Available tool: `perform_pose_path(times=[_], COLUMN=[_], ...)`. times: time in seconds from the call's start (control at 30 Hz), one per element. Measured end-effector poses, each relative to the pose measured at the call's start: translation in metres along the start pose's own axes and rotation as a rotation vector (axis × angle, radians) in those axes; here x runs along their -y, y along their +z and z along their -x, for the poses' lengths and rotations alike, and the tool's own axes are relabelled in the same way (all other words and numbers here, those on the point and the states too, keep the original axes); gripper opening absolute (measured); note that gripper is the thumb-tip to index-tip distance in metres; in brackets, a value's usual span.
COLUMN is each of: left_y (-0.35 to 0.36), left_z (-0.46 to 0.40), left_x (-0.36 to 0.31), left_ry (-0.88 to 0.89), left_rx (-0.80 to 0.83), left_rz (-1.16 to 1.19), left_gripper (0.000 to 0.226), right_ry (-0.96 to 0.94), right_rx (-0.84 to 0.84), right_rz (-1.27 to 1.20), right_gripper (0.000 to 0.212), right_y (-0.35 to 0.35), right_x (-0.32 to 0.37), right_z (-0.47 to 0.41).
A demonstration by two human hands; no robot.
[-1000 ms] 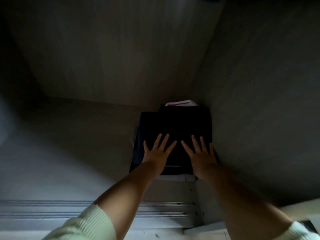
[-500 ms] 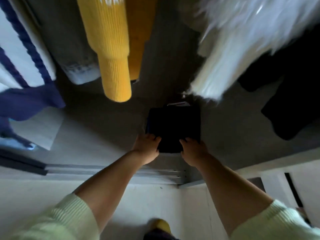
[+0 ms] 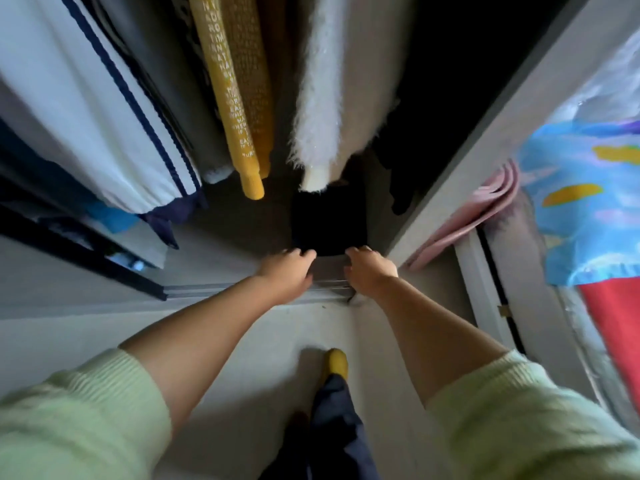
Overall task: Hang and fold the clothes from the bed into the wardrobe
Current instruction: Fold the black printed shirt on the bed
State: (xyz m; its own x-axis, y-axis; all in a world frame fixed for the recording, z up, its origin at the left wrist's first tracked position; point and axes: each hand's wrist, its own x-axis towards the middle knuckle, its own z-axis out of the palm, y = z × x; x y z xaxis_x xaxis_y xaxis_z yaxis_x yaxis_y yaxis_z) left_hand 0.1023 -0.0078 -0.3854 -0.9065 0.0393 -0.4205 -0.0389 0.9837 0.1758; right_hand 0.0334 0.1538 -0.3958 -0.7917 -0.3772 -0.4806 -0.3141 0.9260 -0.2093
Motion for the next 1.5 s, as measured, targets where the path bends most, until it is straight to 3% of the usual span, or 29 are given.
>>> perform_pose_path(times=[0.2,0.4,0.53,0.77,1.0,1.27,1.5], left_y=[-0.026,-0.06,-0.058,-0.005,0.035,0.074,0.1], left_z=[0.042,0.037,0.03,0.048,0.072,0.076,0.01], left_x=[-0.08,-0.219,-0.324,-0.507,-0.684,-0.818,-0.928], left_ry=[0.142,0.434,0.562,0.766,1.085,1.278,1.317], left_rx=[0.036,-0.012,-0.002,0.085,0.101,0.139,0.21], left_rz=[-0.124,-0.193,-0.278,-0.413,-0.484,-0.548,-0.679], left_gripper=[0.047,0.048,0.047,0.033,0.057,0.055,0.055], right_ry=[0.079,0.366,0.551,0.787,1.07,1.27,1.359], right_rx=[-0.039,-0.044,-0.059,-0.066,-0.056,-0.075,-0.105], right_rz=[-0.055,-0.113,-0.171,-0.289,-0.46,-0.58,-0.725], right_gripper=[0.034,0.032,0.034,0.018,0.03,0.025,0.028], right_y=[-0.04,-0.074,-0.057,-0.018,0.029,0.073,0.075], right_x=[-0.031,-0.153,-0.25,-0.407,-0.522,-0.593,-0.698], right_z=[0.079,0.184,0.254,0.399,0.534,0.599,0.589])
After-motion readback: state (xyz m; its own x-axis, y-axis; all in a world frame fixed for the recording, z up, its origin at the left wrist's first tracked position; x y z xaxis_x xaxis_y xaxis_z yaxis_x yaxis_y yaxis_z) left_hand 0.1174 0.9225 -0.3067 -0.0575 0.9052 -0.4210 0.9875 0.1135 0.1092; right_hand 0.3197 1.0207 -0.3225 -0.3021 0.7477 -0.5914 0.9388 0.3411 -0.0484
